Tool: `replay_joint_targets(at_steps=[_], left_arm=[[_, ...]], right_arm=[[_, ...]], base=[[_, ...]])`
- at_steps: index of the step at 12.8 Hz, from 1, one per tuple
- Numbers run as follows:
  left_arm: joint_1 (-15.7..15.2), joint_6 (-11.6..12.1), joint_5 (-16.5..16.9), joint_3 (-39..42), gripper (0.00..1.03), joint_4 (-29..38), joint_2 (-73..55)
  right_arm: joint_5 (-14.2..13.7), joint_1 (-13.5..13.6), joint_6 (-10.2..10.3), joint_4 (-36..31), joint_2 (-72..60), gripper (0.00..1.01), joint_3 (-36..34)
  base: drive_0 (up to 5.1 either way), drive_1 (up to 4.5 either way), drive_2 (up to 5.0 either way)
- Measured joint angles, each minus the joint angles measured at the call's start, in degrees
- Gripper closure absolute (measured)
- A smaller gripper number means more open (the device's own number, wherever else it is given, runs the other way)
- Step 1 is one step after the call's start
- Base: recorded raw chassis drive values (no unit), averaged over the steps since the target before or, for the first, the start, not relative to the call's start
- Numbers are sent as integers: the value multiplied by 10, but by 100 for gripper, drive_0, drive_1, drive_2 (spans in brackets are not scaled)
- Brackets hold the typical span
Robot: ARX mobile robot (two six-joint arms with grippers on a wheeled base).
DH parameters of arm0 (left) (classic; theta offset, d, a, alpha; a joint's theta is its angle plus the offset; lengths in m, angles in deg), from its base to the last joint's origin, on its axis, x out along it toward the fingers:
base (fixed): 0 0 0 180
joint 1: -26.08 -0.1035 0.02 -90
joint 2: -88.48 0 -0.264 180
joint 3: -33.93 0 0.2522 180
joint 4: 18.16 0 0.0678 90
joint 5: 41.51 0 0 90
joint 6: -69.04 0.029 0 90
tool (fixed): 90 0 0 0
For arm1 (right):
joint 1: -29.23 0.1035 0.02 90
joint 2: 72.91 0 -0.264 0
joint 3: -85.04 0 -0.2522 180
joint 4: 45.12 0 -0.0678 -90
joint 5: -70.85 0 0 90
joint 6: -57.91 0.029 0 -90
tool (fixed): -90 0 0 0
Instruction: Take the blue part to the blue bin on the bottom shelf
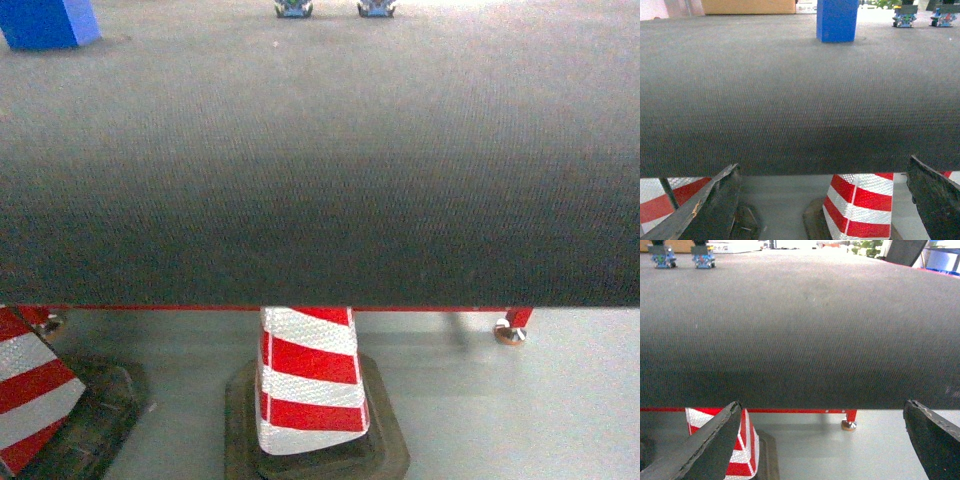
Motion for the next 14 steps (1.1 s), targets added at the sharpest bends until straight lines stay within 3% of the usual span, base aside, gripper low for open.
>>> replay_joint_targets(at_steps=[14], left_arm=[[0, 2, 1, 0, 5, 1, 0]], right_arm=[[0, 0, 0, 0, 0, 3, 0]], base=[[0, 0, 0]])
